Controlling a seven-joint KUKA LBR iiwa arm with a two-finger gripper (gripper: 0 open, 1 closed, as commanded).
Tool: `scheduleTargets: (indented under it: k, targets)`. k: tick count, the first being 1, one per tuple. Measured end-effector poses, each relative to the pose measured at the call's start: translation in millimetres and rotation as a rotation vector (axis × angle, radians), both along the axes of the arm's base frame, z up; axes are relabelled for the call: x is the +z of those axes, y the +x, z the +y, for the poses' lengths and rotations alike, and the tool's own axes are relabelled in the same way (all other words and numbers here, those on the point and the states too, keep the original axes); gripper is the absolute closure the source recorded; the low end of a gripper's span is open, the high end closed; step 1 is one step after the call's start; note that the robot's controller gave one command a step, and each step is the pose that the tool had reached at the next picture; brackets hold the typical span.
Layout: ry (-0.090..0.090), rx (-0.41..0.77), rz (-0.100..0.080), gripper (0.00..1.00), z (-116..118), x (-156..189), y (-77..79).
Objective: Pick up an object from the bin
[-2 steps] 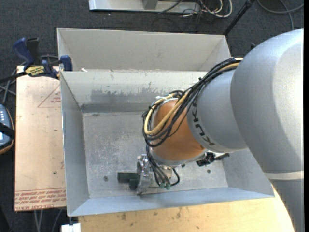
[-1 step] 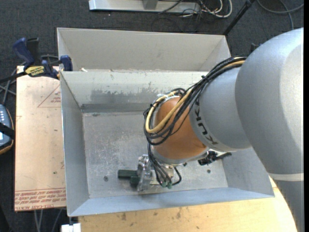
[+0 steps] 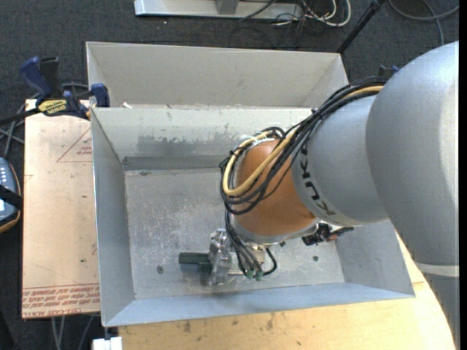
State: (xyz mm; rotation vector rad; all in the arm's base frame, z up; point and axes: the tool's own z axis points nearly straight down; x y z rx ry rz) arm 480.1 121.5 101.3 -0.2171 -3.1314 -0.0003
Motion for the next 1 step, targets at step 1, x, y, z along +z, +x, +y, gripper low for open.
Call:
scheduleTargets:
  k: [1]
  targets:
    - [0.001,0.000,-0.004,1.00,0.3,10.7,0.9]
